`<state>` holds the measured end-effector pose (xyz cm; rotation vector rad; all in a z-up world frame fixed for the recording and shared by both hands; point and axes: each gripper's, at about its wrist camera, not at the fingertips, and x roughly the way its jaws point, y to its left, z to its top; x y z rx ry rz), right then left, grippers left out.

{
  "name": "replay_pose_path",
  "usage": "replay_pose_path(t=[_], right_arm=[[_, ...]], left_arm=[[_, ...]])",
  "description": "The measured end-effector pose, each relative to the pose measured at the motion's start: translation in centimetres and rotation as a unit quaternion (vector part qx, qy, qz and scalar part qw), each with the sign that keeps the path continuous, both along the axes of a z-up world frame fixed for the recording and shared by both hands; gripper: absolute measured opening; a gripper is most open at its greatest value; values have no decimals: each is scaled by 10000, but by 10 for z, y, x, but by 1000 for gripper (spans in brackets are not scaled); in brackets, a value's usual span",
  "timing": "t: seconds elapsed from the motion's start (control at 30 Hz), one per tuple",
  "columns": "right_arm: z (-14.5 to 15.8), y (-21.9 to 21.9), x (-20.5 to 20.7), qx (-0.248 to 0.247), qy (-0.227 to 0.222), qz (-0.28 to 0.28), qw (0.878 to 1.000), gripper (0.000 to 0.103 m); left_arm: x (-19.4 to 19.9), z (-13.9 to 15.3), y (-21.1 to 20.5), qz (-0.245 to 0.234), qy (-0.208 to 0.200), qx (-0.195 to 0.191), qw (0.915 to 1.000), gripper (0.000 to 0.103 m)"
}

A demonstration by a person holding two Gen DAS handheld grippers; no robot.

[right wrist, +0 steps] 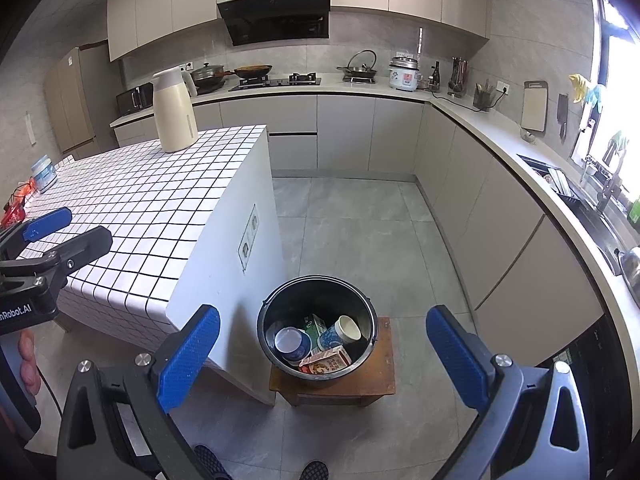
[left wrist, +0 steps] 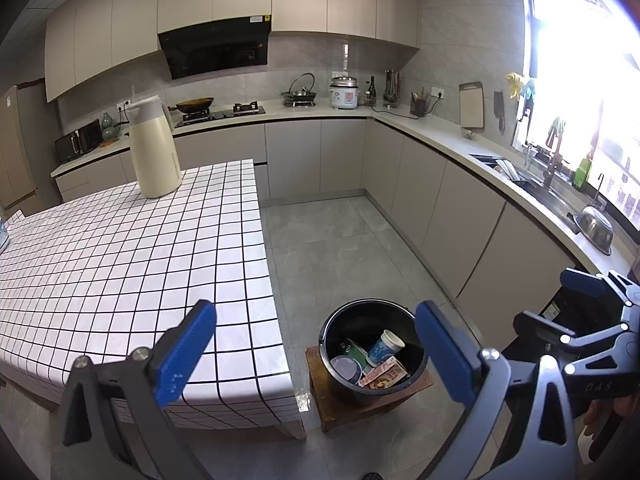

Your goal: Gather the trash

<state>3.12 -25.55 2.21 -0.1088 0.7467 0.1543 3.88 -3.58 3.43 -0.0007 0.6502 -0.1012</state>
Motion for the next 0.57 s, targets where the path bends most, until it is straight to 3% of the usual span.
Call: replay_pose_path(t=[0.57], right_arm=[[2,-3,1,6,-14,-2,10000,103]], left_arm=[[0,-4,-3,-167,90,-55,9998,102]])
